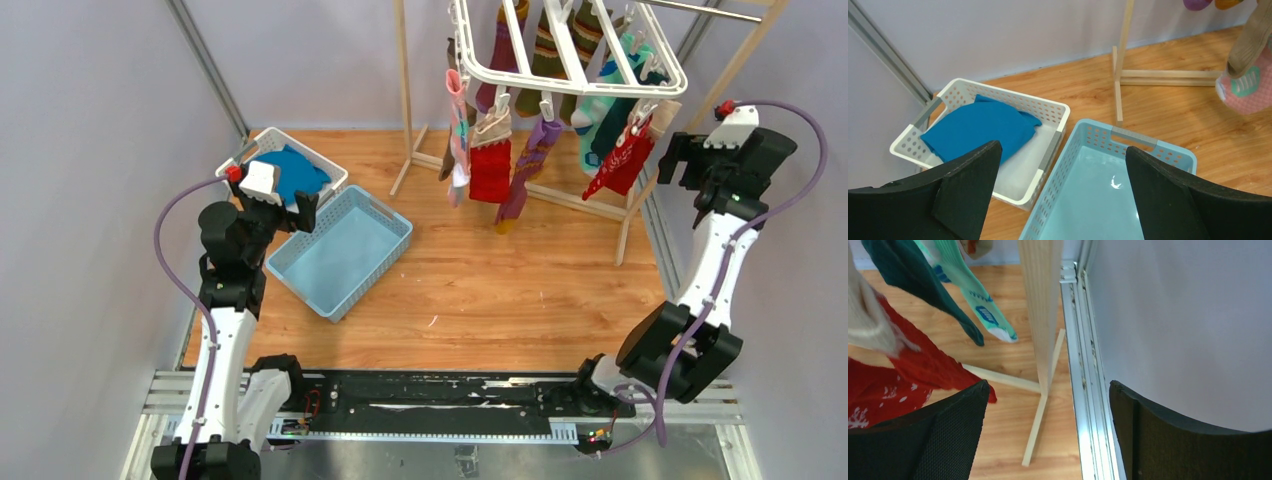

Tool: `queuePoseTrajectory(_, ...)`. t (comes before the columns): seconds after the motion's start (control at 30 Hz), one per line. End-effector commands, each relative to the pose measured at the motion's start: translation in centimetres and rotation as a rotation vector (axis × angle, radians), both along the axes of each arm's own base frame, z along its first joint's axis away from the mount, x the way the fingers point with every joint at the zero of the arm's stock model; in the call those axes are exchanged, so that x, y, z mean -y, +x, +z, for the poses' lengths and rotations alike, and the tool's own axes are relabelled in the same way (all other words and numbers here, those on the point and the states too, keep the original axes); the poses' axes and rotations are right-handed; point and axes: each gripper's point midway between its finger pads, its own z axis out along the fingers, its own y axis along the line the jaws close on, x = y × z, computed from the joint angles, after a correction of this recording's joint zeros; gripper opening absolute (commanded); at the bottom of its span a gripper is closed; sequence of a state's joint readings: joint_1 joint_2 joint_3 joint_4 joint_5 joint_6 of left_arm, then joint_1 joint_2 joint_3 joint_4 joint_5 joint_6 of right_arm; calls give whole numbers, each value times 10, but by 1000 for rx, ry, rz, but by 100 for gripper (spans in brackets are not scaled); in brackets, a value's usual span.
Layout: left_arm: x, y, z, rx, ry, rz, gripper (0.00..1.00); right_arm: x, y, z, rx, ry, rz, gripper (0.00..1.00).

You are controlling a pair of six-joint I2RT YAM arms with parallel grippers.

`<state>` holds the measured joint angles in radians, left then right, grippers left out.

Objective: Remove the socks clipped to the hanger
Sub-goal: Adjust the clothesline at the center of the board.

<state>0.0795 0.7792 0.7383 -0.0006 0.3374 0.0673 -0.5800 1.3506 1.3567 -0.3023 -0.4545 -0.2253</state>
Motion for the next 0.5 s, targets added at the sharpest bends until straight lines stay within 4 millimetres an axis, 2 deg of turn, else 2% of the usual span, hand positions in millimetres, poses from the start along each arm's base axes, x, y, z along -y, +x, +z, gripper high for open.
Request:
queuePoseTrajectory(0.0,4,1,4,25,-8,-17,100,-5,33,21,106,-18,55,87)
queuePoseTrajectory(0.1,4,1,4,24,-6,-17,100,-14,43,20,114,-22,100,82)
queuePoseTrajectory(0.23,4,2,1,19,-4,-17,100,-34,52,15,113,-23,154,70)
queuePoseTrajectory(0.47,5,3,0,17,-4,-24,100,-48,49,12,126,-54,143,57)
